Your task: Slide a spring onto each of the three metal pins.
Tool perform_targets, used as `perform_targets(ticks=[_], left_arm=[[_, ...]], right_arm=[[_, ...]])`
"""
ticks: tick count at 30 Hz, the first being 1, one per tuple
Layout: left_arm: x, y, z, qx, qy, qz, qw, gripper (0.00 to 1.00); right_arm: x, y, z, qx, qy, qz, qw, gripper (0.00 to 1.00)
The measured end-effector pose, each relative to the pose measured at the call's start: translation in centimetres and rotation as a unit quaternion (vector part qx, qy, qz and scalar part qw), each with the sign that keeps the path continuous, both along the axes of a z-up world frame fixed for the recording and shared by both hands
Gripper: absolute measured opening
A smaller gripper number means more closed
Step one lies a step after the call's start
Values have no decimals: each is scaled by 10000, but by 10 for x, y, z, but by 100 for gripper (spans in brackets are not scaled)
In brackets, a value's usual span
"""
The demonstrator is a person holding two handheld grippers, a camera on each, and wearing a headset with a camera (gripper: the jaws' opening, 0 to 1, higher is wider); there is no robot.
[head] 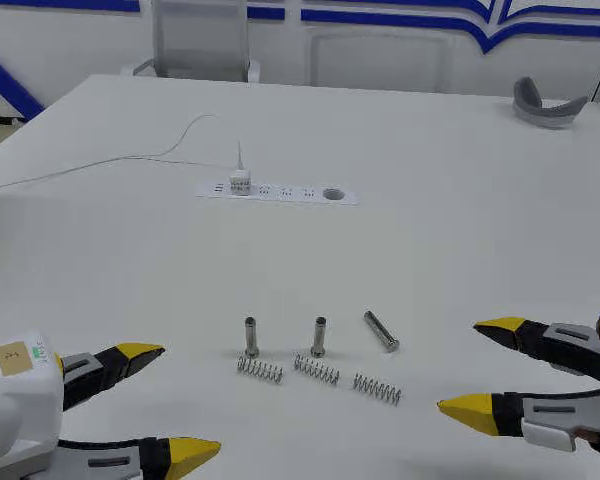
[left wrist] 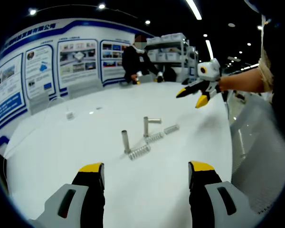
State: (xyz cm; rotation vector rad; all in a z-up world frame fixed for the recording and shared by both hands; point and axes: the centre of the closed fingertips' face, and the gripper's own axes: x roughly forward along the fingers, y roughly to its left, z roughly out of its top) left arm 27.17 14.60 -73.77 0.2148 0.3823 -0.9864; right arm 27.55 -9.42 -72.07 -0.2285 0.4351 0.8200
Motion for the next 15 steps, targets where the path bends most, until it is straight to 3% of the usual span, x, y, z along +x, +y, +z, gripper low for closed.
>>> perform_targets(ticks=[15], left_arm=[[0,-1,3,-40,-20,23,10000,73]], right_arm=[[30,3,2,-65,30,-268,9996,59]])
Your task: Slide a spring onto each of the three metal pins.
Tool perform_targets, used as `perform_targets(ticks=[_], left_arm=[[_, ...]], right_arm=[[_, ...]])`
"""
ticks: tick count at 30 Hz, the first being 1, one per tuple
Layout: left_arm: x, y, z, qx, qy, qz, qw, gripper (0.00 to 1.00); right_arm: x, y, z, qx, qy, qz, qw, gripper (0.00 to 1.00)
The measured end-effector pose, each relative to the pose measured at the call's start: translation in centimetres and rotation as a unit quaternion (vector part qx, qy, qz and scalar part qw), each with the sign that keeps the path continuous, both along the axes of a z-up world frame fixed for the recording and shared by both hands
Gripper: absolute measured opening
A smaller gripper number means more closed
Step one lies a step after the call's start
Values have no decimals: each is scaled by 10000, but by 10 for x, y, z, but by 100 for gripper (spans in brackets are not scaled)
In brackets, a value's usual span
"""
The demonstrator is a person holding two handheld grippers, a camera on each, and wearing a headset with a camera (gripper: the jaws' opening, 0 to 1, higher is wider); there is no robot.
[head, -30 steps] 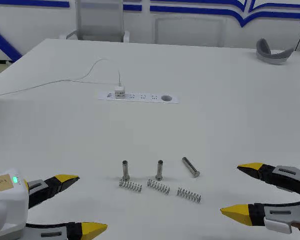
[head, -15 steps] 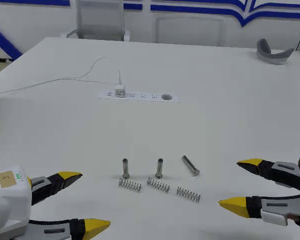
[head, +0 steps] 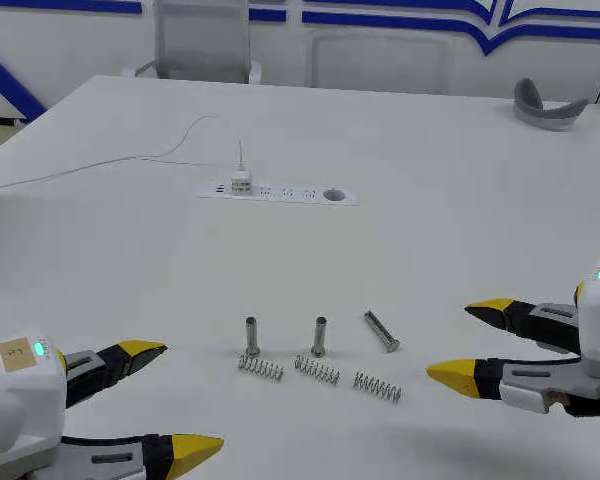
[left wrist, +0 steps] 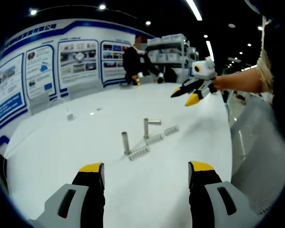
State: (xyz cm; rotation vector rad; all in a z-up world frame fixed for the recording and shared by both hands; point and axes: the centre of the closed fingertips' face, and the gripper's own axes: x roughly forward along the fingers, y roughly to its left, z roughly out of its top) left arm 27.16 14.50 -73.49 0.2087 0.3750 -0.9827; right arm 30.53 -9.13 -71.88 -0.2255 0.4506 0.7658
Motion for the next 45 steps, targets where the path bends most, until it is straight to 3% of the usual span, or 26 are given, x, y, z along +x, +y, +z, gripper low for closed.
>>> perform_targets(ticks=[17,33,45], left_arm=[[-2,-3,-1,-15,14,-20,10000,72],[-1,-5,-2,-21,58,-19,10000,71],[-1,-4,-4,-16,94,-12,10000,71]], right_arm=[[42,13,-1,-221,120,-323,9992,39],[71,28,-29,-562,536,-648,9949,26],[82,38,-46,-788,783,-728,9911,20]])
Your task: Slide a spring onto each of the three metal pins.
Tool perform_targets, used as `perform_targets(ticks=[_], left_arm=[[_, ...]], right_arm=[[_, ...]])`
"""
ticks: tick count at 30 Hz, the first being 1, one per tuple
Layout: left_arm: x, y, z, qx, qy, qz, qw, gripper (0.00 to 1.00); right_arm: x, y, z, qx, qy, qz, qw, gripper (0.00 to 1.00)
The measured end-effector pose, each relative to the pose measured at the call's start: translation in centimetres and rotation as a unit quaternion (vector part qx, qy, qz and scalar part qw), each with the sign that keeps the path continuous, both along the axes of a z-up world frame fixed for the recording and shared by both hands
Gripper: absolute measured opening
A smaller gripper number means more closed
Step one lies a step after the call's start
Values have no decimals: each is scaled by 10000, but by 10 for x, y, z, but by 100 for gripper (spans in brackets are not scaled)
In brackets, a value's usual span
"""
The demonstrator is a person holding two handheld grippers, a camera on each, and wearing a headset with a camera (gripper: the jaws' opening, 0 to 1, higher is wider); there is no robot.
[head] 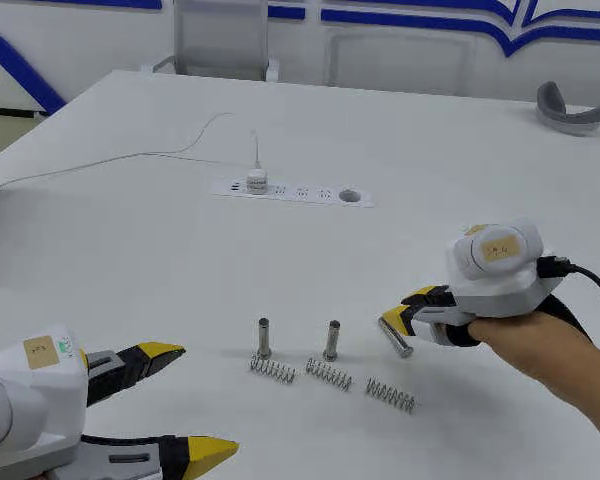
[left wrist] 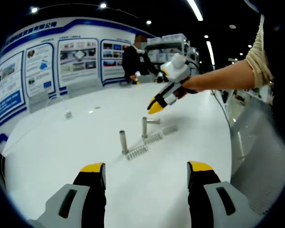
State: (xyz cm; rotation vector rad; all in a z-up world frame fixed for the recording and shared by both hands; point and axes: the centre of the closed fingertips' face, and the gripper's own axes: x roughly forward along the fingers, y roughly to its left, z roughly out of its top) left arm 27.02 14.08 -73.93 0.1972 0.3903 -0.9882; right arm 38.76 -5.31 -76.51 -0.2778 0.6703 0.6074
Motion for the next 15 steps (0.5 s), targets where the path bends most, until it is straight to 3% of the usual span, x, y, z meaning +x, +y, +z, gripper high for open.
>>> perform_targets(ticks=[15], left_arm=[[0,2,-5,33,46,16,10000,70]], right_arm=[[8,0,-23,-112,369,-327,9987,16]])
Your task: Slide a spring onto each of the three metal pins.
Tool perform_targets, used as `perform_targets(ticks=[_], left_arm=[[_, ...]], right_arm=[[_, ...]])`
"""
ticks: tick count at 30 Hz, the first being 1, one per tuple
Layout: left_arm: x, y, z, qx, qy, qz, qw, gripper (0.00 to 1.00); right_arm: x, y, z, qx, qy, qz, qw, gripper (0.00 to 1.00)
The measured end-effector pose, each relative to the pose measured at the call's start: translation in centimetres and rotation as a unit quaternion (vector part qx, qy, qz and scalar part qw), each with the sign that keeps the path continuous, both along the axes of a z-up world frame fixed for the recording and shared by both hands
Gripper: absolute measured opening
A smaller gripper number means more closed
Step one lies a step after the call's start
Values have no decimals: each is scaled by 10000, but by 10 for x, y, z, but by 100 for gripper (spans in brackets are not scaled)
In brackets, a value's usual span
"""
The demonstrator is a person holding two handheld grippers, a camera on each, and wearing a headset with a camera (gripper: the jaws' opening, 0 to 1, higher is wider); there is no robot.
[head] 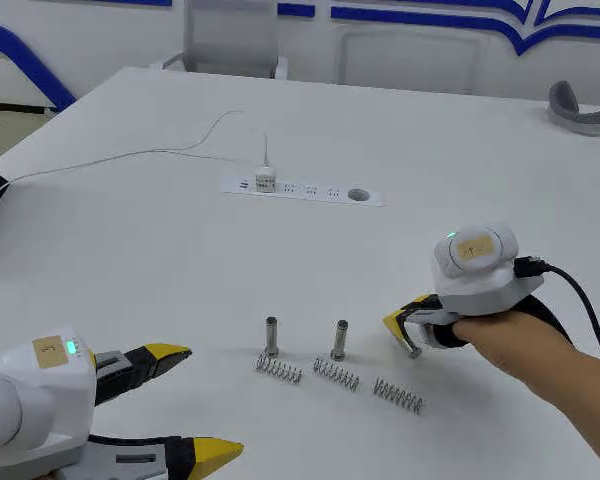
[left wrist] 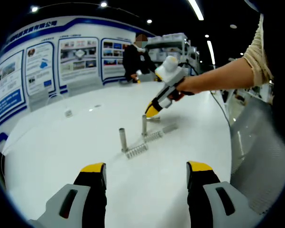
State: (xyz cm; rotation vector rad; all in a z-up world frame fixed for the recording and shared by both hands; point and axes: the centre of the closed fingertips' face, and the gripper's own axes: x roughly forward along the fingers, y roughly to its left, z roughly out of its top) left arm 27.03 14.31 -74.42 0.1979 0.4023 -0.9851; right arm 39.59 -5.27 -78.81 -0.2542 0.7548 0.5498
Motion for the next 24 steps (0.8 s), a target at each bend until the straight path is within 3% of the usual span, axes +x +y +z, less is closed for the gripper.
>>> perform_targets(ticks=[24], left_arm=[[4,0,-4,-38,70,38,10000,68]], right_arm=[[6,0,-17,51,445,-190,9988,11]])
